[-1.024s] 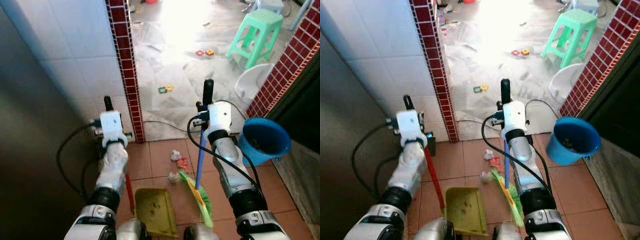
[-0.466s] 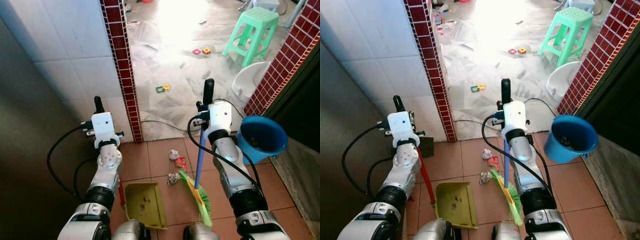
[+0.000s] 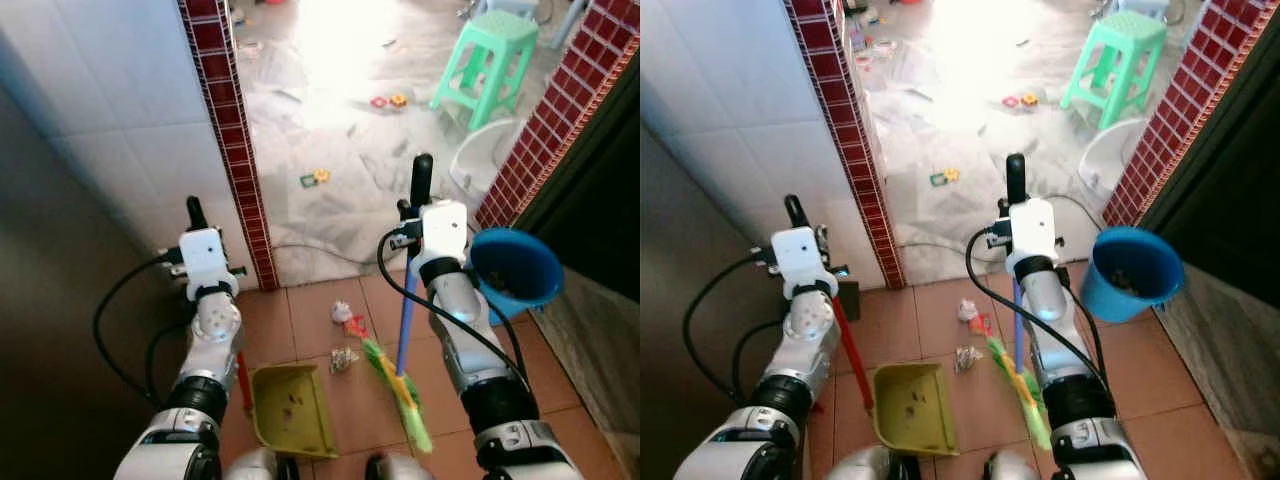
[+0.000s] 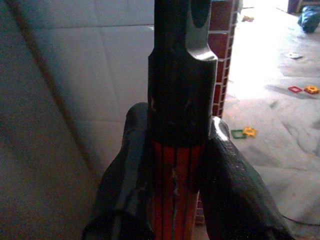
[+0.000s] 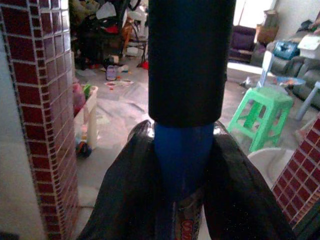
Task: Sweep floor
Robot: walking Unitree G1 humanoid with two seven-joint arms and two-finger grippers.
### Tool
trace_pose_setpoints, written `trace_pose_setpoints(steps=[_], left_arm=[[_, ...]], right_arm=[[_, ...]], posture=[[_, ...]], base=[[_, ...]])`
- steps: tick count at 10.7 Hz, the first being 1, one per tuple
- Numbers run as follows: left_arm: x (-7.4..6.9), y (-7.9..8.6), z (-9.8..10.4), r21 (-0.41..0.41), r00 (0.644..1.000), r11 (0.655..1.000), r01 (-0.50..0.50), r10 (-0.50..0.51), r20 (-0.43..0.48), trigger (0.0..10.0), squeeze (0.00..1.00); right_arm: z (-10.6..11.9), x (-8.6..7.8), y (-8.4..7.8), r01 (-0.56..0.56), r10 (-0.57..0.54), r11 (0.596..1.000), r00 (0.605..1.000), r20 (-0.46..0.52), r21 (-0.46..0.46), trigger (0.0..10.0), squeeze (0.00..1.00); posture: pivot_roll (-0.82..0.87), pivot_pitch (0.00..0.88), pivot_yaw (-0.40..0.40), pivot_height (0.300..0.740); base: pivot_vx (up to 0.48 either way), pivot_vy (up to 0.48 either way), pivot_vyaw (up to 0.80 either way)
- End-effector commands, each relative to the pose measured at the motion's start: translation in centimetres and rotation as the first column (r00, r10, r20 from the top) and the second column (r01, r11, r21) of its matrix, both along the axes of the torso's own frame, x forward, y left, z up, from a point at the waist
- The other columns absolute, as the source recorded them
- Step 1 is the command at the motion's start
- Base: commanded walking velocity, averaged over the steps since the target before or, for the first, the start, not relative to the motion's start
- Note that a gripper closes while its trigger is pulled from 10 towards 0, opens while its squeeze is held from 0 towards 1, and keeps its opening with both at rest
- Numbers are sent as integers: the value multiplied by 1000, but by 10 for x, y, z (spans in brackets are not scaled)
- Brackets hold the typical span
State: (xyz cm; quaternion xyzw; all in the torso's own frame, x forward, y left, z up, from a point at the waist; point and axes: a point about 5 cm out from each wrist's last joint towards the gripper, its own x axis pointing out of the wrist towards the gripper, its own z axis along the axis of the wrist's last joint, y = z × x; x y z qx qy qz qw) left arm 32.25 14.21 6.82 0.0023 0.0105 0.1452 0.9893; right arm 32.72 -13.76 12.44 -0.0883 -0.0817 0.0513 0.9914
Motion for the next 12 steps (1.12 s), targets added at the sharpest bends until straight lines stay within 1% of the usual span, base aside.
trace_pose_setpoints(steps=[1, 5, 7, 8, 9, 12], left_arm=[[0, 0, 0, -3, 1000, 1000, 0, 0, 9, 10000, 0], [0, 0, -1, -12, 1000, 1000, -14, 14, 16, 10000, 0], [0, 2, -1, 7, 999, 999, -39, 39, 9, 10000, 0], [0, 5, -1, 8, 999, 999, -50, 50, 11, 10000, 0], [0, 9, -1, 29, 996, 996, -90, 90, 6, 10000, 0], [-1, 21, -1, 71, 986, 984, -164, 164, 5, 10000, 0]], right_arm=[[23, 5, 3, -5, 7, 1000, 995, 95, -17, 10000, 0], [34, 10, 2, -14, 19, 999, 989, 146, -32, 10000, 0], [41, 16, -2, -5, 11, 999, 987, 160, -38, 10000, 0], [43, 18, -2, -10, 19, 998, 985, 169, -56, 10000, 0], [44, 18, -1, -21, 32, 998, 984, 174, -66, 10000, 0], [44, 20, 2, -32, 43, 998, 983, 181, -62, 10000, 0]], posture=[[-106, 81, 52, 740], [-104, 64, 49, 740], [-106, 57, 49, 740], [-104, 54, 48, 740], [-104, 55, 49, 740], [-105, 59, 51, 740]], base=[[442, 0, 0], [460, 0, 0], [251, 0, 0], [0, 0, 0], [0, 0, 0], [0, 0, 658]])
